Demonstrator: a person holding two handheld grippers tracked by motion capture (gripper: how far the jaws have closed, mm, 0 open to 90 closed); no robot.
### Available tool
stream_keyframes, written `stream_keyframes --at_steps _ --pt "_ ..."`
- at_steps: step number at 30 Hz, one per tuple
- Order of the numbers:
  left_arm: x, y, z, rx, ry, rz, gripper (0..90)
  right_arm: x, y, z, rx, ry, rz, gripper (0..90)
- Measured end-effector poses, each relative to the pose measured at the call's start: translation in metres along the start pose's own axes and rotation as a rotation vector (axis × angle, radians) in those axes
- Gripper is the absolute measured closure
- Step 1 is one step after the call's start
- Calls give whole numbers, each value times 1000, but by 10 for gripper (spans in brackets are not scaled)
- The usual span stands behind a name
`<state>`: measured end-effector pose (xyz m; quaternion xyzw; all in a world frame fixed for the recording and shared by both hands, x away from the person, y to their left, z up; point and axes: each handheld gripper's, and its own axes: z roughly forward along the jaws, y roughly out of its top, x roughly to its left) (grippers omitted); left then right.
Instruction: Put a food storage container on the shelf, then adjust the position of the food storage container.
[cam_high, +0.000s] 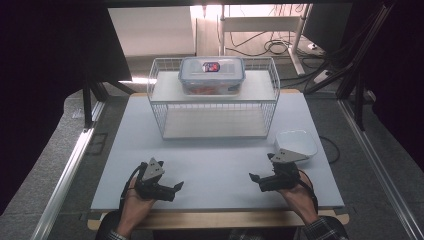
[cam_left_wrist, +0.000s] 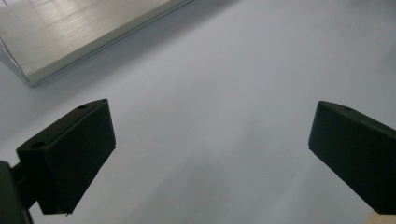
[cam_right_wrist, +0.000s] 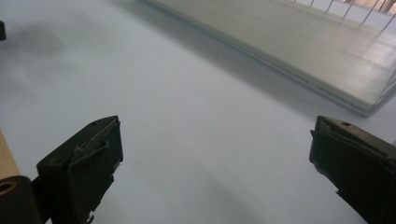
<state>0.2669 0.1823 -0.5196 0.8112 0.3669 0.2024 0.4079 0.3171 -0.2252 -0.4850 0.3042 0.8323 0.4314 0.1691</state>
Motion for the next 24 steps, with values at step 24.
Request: stream_keyframes --at_steps 24 --pt "10 -5 0 -28 -49 -73 0 -23 17 -17 3 -87 79 173"
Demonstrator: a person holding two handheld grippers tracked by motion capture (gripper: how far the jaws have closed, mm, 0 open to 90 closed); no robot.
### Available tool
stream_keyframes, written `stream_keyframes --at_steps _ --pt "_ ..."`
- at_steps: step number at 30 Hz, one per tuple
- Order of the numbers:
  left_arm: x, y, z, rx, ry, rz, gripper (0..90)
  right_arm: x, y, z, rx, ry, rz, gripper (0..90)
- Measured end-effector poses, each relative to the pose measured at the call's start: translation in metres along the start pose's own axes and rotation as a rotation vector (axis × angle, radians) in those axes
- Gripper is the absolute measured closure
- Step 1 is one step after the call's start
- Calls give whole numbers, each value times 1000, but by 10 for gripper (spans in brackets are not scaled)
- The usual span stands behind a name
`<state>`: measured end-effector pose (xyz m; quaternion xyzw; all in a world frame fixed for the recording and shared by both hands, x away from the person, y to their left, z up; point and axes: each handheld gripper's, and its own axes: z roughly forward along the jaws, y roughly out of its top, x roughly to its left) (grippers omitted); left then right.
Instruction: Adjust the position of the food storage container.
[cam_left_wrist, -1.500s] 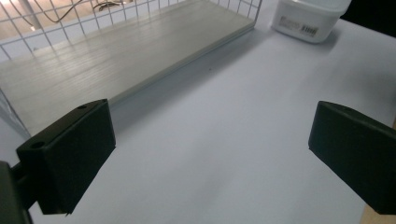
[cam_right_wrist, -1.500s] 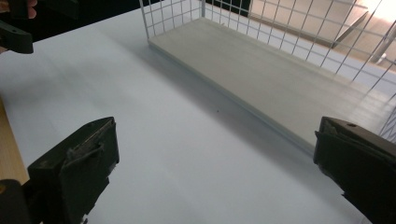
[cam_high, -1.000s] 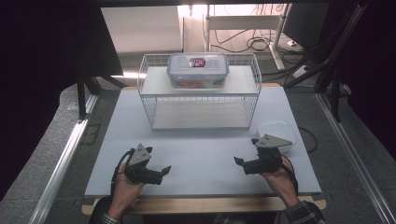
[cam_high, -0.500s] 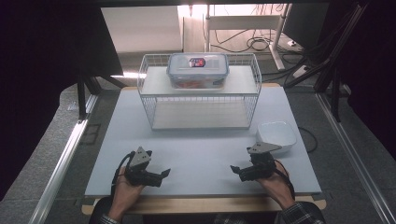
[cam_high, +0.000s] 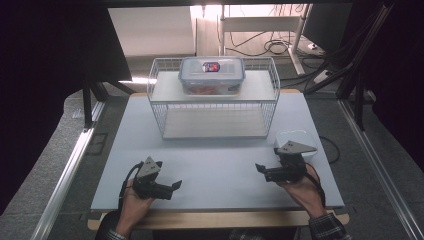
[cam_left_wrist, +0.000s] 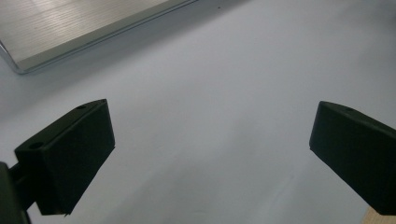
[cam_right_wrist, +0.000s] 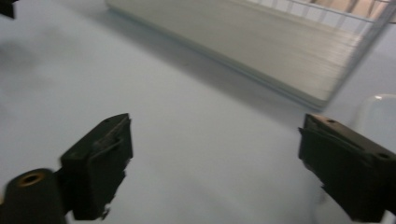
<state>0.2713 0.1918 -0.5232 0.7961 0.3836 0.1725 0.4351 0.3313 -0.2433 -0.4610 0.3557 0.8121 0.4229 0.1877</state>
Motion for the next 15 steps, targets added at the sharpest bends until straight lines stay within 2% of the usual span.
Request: stream_keyframes --at_steps 5,8,10,12,14,15 --pt "0 0 0 -3 3 -2 0 -36 4 -9 4 -23 79 460" --pt "1 0 0 -6 7 -6 0 -56 7 -12 9 -55 82 644" --pt "1 0 0 -4 5 -7 0 -67 10 -13 33 -100 92 743" --pt "0 0 1 0 3 -4 0 -82 13 -14 53 -105 112 854" --pt "0 0 2 8 4 2 0 -93 16 -16 54 -134 119 892" --pt "0 0 2 11 4 5 0 -100 18 -18 52 -150 141 893"
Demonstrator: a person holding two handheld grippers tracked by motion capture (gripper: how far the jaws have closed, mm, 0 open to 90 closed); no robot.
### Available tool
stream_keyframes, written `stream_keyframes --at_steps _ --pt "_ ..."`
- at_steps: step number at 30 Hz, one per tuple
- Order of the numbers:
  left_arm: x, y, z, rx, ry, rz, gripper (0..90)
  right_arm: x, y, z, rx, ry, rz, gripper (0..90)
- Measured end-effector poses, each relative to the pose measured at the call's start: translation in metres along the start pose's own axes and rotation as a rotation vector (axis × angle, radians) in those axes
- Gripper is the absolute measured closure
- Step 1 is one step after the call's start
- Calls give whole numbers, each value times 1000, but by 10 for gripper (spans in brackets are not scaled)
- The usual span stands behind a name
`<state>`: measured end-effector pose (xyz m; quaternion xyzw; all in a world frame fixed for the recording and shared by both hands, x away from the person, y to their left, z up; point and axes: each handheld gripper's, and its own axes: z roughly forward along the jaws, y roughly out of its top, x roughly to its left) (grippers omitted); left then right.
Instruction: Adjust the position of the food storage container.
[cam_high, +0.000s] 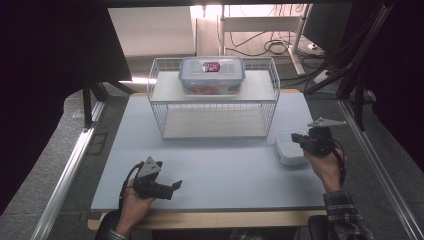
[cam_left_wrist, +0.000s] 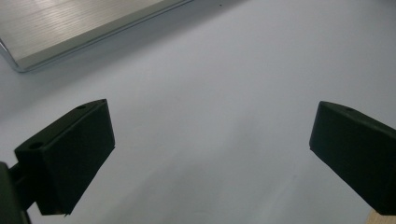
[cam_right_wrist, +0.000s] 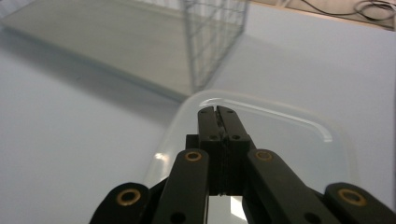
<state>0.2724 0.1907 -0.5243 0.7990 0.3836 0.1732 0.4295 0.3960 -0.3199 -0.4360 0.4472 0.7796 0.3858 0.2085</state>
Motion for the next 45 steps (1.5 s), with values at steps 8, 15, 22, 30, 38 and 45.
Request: stream_keyframes --at_steps 8,15,22,30,38,45 --pt "0 0 0 -1 8 -4 0 -28 11 -5 -31 -112 39 892" --pt "0 0 1 8 6 0 0 -54 -10 2 11 -177 114 892" --pt "0 0 2 18 8 -4 1 -69 -19 10 38 -218 126 876" --pt "1 -1 2 17 5 -14 3 -64 -22 20 75 -203 104 880" --pt "1 -1 3 21 -1 -9 4 -44 -22 27 90 -137 63 886" --pt "0 -1 4 25 -10 -5 7 -24 -22 30 90 -79 56 891"
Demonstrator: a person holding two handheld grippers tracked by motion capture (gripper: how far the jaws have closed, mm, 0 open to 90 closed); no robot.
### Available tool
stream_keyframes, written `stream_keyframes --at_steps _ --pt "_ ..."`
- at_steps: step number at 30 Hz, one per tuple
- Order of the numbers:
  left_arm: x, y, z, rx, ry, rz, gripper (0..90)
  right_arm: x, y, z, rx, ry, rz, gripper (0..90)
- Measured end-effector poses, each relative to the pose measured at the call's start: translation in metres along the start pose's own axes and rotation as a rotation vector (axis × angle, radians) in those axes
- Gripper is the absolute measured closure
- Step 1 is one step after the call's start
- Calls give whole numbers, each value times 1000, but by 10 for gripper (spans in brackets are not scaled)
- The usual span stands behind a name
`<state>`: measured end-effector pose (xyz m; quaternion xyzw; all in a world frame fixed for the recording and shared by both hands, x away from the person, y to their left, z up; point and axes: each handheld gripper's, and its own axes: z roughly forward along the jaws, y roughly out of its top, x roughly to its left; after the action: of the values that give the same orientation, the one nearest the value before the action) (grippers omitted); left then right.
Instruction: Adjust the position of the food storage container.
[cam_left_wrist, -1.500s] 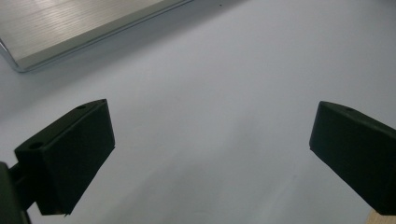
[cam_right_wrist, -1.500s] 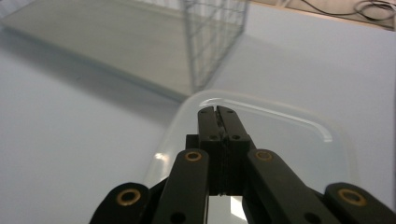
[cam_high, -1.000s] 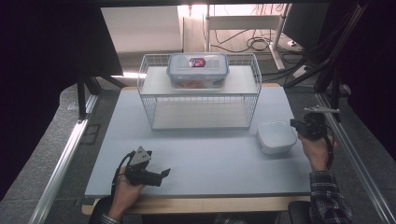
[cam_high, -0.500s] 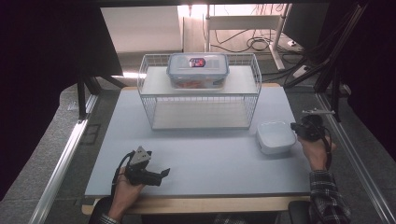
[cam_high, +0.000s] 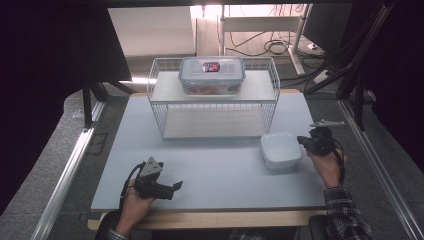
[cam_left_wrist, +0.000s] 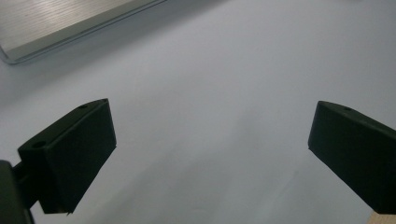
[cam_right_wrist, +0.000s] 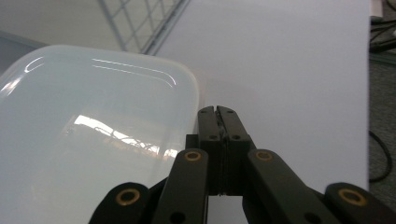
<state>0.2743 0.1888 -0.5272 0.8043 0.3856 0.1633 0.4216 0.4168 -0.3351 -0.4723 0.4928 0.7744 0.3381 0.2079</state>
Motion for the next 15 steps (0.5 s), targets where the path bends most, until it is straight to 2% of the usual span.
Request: stream_keyframes --at_steps 10,15 --pt "0 0 0 3 -6 2 8 33 -1 3 18 100 -43 891" --pt "-1 0 0 0 -8 3 14 55 1 8 32 152 -89 890"
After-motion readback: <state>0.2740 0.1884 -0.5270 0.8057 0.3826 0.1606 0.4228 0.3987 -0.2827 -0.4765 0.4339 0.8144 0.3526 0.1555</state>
